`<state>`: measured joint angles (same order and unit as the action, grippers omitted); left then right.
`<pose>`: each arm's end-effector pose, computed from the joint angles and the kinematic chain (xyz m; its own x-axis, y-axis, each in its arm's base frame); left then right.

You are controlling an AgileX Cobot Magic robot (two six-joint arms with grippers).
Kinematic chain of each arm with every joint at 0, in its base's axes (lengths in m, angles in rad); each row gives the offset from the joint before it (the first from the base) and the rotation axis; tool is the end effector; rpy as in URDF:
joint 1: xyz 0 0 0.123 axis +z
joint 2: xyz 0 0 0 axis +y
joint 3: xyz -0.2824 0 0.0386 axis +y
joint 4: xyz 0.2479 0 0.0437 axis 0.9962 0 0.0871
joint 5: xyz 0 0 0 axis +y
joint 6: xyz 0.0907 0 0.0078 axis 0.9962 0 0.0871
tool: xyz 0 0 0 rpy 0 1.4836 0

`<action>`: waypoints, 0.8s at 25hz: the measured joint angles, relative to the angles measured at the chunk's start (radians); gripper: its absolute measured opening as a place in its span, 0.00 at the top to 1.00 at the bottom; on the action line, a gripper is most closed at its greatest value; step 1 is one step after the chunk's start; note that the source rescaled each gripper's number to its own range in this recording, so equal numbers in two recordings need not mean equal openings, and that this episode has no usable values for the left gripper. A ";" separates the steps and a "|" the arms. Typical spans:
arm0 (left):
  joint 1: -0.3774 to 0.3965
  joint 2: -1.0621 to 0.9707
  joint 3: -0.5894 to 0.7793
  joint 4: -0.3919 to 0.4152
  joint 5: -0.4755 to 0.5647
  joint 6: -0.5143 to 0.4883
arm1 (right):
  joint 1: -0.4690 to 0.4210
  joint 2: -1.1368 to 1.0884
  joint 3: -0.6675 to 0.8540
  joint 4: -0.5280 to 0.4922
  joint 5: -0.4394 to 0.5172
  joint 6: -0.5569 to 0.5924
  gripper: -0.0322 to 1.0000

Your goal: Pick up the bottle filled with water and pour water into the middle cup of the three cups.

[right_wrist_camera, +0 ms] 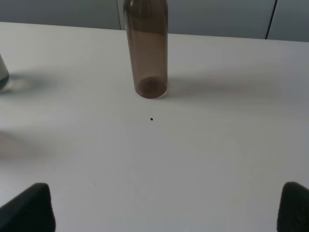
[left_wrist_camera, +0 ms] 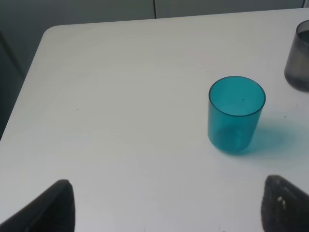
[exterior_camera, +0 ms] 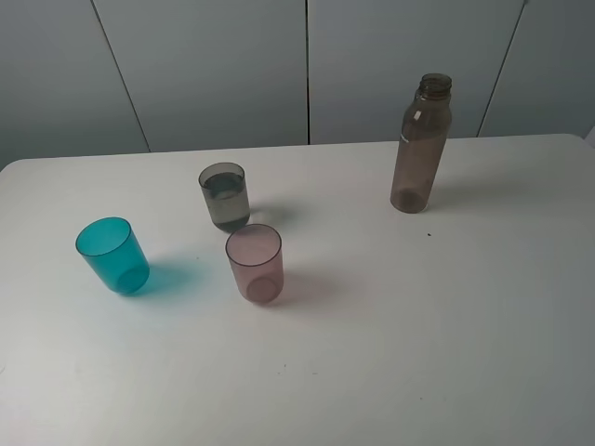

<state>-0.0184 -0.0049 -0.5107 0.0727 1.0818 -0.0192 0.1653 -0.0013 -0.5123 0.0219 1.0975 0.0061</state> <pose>-0.0077 0.0060 0.2786 -0.4604 0.0234 -0.8874 -0.0317 0.9986 0.0428 -0.0082 0.0004 0.2776 -0.4728 -0.0626 -0.8789 -0.1738 0.9845 0.0234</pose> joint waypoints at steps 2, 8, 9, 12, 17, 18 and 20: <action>0.000 0.000 0.000 0.000 0.000 0.000 | -0.029 0.000 0.000 0.000 0.000 0.000 0.00; 0.000 0.000 0.000 0.000 0.000 0.000 | -0.150 0.000 0.000 0.000 0.000 0.000 0.00; 0.000 0.000 0.000 0.000 0.000 0.000 | -0.156 0.000 0.000 0.000 0.000 0.000 0.00; 0.000 0.000 0.000 0.000 0.000 0.000 | -0.156 0.000 0.000 0.000 0.000 0.000 0.00; 0.000 0.000 0.000 0.000 0.000 0.000 | -0.156 0.000 0.000 0.000 0.000 0.000 0.00; 0.000 0.000 0.000 0.000 0.000 0.000 | -0.156 0.000 0.000 0.000 0.000 0.000 0.00; 0.000 0.000 0.000 0.000 0.000 0.000 | -0.156 0.000 0.000 0.000 0.000 0.000 0.00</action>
<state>-0.0184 -0.0049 -0.5107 0.0727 1.0818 -0.0192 0.0097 -0.0013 -0.5123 0.0219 1.0975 0.0061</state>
